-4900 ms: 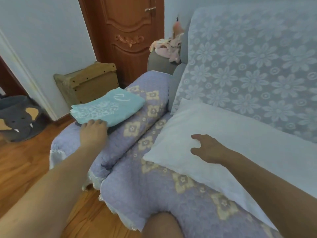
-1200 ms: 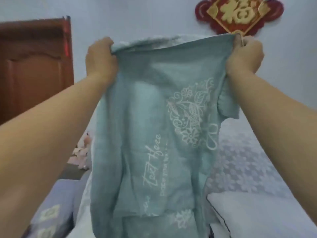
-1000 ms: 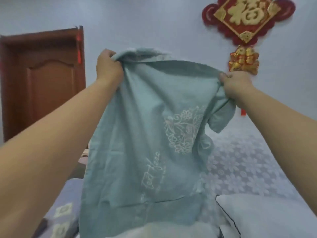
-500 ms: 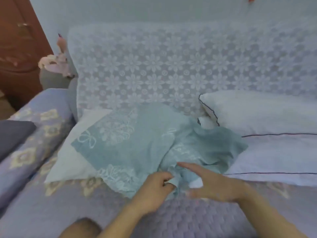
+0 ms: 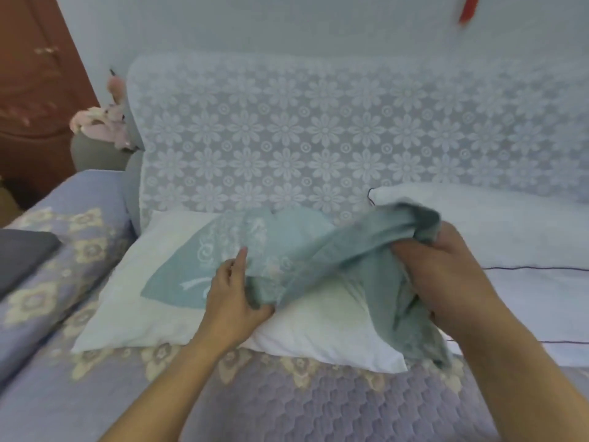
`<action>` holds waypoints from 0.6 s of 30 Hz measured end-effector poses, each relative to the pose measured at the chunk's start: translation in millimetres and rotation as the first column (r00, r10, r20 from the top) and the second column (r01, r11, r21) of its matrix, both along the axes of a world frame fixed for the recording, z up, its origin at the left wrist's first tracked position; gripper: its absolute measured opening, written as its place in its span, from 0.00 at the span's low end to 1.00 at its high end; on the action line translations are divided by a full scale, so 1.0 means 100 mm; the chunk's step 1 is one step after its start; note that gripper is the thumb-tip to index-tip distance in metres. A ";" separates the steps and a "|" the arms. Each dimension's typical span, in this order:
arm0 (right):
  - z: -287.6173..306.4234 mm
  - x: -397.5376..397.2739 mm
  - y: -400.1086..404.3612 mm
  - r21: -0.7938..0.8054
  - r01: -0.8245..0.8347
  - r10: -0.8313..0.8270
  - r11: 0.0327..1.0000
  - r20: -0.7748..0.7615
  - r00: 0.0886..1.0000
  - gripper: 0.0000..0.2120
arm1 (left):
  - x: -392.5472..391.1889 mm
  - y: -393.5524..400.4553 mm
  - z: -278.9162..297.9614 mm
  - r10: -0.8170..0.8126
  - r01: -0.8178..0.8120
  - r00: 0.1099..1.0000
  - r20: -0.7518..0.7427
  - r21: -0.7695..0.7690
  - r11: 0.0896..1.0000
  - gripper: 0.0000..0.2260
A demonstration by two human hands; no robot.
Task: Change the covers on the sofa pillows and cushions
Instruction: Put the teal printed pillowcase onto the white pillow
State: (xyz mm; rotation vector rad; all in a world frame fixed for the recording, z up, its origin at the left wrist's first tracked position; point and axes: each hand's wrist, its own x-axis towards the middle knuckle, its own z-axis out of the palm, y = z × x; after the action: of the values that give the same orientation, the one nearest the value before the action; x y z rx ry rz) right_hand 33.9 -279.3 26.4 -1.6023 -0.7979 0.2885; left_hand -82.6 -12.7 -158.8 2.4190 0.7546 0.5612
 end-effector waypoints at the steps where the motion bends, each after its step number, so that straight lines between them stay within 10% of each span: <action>1: 0.17 0.07 0.07 0.100 0.042 -0.038 0.994 -0.045 0.998 0.08 | 0.04 -0.01 0.05 -0.053 0.055 0.997 -0.051 0.021 0.998 0.56; 7: 1.12 0.35 0.28 0.466 0.158 -0.131 0.870 -0.091 0.987 0.08 | 0.43 0.07 -0.03 0.159 -0.139 0.982 -0.097 0.190 0.972 0.48; 11: 1.39 0.58 0.21 0.555 0.233 -0.170 0.799 -0.164 0.972 0.07 | 0.48 0.38 0.02 0.209 -0.178 0.931 -0.298 0.128 0.976 0.23; 14: 1.38 0.92 0.07 0.565 0.319 -0.191 0.761 -0.275 0.942 0.07 | 0.42 0.58 0.39 0.344 -0.343 0.939 -0.013 -0.113 0.932 0.06; 18: 1.24 1.29 -0.01 0.492 0.442 -0.278 0.750 -0.371 0.886 0.06 | 0.33 1.13 1.62 0.618 -0.554 0.748 0.244 -0.283 0.783 0.16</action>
State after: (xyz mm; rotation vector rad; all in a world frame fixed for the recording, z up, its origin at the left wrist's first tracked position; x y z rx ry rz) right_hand 163.3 -279.9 150.4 -1.0790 -0.2886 -0.0211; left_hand -49.7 100.1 2.8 1.8053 1.3655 1.0488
